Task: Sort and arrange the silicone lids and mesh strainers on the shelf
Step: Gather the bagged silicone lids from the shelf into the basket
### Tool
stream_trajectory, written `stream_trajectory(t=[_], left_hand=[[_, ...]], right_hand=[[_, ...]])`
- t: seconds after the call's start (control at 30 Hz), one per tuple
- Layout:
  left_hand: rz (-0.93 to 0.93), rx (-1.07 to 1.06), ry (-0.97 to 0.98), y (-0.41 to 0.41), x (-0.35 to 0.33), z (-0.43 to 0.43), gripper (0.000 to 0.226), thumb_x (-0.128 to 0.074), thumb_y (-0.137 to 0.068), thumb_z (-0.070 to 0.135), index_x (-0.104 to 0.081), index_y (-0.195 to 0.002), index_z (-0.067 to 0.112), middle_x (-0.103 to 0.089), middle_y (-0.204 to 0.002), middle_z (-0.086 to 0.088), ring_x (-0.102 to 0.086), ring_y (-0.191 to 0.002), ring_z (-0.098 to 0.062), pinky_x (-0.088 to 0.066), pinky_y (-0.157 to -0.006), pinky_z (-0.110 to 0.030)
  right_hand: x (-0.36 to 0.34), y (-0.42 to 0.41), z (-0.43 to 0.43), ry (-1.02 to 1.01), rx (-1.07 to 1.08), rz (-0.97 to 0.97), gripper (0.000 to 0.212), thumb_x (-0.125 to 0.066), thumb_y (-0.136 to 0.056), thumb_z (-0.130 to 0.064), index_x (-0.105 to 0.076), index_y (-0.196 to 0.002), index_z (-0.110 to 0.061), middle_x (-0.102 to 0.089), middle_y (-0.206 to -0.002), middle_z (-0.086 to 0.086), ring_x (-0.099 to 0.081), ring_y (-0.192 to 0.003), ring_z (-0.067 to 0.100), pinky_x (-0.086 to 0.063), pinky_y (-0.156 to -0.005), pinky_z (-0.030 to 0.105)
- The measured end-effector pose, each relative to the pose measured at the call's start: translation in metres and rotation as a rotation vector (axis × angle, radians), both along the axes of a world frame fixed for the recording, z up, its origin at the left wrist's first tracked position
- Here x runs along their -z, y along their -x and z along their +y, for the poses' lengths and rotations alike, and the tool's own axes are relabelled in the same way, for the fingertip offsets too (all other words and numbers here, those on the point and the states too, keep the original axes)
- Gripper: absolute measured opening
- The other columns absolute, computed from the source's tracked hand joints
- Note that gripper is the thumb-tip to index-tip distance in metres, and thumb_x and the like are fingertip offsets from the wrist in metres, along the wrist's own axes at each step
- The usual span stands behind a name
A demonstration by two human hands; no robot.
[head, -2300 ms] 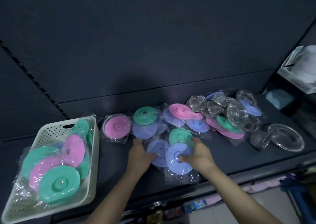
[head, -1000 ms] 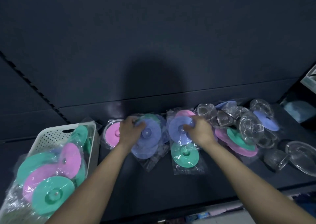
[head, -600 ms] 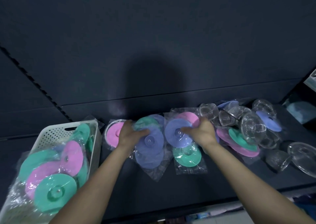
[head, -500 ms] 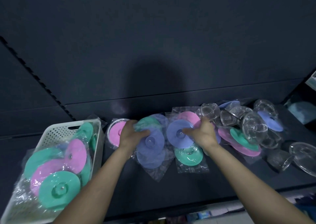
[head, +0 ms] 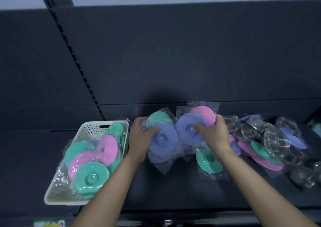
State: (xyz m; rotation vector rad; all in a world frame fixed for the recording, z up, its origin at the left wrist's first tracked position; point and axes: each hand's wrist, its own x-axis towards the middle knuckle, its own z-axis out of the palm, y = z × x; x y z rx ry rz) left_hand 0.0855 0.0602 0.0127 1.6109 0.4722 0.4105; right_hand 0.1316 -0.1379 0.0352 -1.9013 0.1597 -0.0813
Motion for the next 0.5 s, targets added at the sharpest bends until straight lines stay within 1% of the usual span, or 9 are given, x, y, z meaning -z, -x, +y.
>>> stream_trajectory(t=[0.03,0.1,0.2,0.27,0.33,0.4,0.5], left_hand=[[-0.02,-0.018,0.004,0.003,-0.005,0.005,0.034,-0.074,-0.074,0.001,-0.057,-0.101,0.014,-0.064,-0.09,0.005,-0.061,-0.077,-0.007,-0.049,-0.065,-0.017],[-0.051,-0.044,0.026,0.01,-0.016,0.015,0.034,-0.074,-0.075,0.002,-0.057,-0.102,0.012,-0.065,-0.091,0.001,-0.061,-0.076,-0.01,-0.049,-0.063,-0.019],[-0.086,-0.071,0.134,0.022,-0.033,0.032,0.031,-0.074,-0.075,0.003,-0.056,-0.099,0.011,-0.065,-0.093,-0.008,-0.062,-0.077,-0.018,-0.052,-0.067,-0.03],[-0.119,-0.077,0.199,0.03,-0.044,0.044,0.032,-0.075,-0.07,0.008,-0.057,-0.097,0.009,-0.066,-0.093,-0.014,-0.063,-0.078,-0.022,-0.052,-0.07,-0.038],[-0.154,-0.101,0.205,0.037,-0.054,0.057,0.032,-0.074,-0.07,0.01,-0.057,-0.097,0.008,-0.066,-0.094,-0.017,-0.062,-0.079,-0.024,-0.052,-0.073,-0.042],[-0.182,-0.148,0.203,0.045,-0.063,0.07,0.031,-0.076,-0.073,0.007,-0.057,-0.098,0.01,-0.067,-0.096,-0.016,-0.063,-0.081,-0.024,-0.053,-0.075,-0.042],[-0.19,-0.217,0.191,0.057,-0.073,0.092,0.032,-0.076,-0.076,0.007,-0.056,-0.101,0.013,-0.067,-0.098,-0.011,-0.063,-0.081,-0.021,-0.053,-0.078,-0.041]], right_hand=[[-0.005,0.001,0.006,-0.021,-0.011,-0.012,0.042,-0.078,-0.073,-0.018,-0.048,-0.101,-0.013,-0.05,-0.077,-0.007,-0.045,-0.063,0.008,-0.037,-0.053,0.02],[-0.015,0.005,0.017,-0.058,-0.033,-0.02,0.043,-0.078,-0.072,-0.02,-0.049,-0.103,-0.011,-0.053,-0.081,-0.006,-0.05,-0.069,0.014,-0.043,-0.061,0.028],[-0.027,0.01,0.037,-0.148,-0.074,-0.024,0.041,-0.078,-0.07,-0.02,-0.052,-0.102,-0.014,-0.059,-0.088,-0.001,-0.056,-0.075,0.018,-0.049,-0.065,0.036],[-0.033,0.013,0.051,-0.2,-0.105,-0.025,0.038,-0.078,-0.068,-0.021,-0.053,-0.096,-0.018,-0.062,-0.093,0.004,-0.059,-0.079,0.022,-0.052,-0.07,0.041],[-0.04,0.015,0.067,-0.245,-0.135,-0.029,0.035,-0.078,-0.067,-0.021,-0.052,-0.091,-0.022,-0.062,-0.094,0.005,-0.059,-0.078,0.022,-0.052,-0.066,0.041],[-0.047,0.017,0.083,-0.277,-0.166,-0.029,0.033,-0.077,-0.069,-0.02,-0.052,-0.089,-0.024,-0.062,-0.092,0.002,-0.059,-0.076,0.021,-0.051,-0.064,0.038],[-0.054,0.021,0.108,-0.328,-0.217,-0.019,0.031,-0.077,-0.073,-0.018,-0.053,-0.092,-0.022,-0.063,-0.095,0.003,-0.06,-0.078,0.021,-0.051,-0.065,0.037]])
